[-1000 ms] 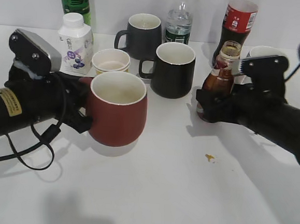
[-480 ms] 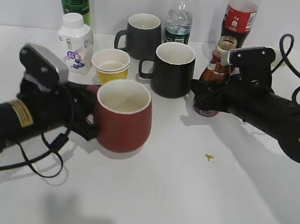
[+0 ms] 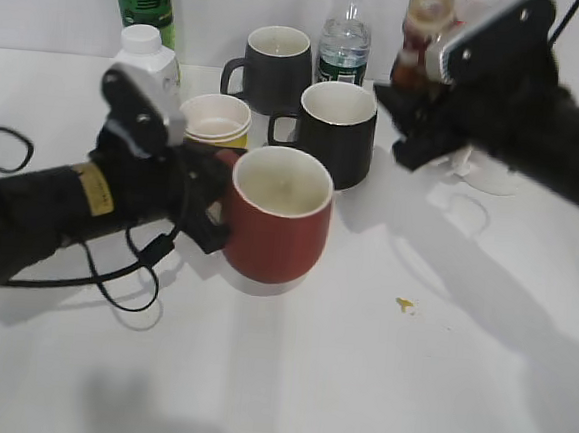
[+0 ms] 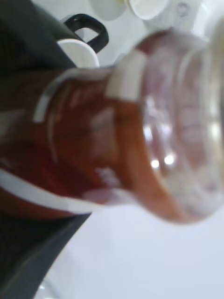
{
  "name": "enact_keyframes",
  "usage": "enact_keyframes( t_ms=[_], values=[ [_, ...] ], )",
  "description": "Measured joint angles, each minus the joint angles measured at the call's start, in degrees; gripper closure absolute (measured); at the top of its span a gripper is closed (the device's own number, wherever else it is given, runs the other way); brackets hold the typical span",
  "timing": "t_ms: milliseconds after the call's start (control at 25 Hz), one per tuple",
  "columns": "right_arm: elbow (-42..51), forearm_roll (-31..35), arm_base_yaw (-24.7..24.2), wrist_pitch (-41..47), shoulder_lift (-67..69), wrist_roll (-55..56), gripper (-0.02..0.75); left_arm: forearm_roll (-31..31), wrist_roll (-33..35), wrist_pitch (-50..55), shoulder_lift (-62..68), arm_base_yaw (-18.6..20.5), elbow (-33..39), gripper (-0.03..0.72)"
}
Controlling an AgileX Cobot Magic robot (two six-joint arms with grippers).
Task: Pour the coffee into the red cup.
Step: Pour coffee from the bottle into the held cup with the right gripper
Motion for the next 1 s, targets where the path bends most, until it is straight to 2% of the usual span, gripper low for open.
enact_keyframes(
  t_ms=[160,600,1000],
  values=[
    [-1.78,-1.60,0.00,0.46,-2.08,-8.88,0.227,6.22,-0.82,4.36,0.05,0.00,-3.96,0.620],
    [-3.15,-12.86,0.00,1.69,-2.12,-24.11,0.227,10.18,-4.98,4.72,0.05,-0.02,-5.33,0.620],
    [-3.15,-19.00,0.00,1.69,-2.12,-31.32,0.227,10.67,-6.01,4.77,1.44,-2.05,-7.46,0.620]
  ],
)
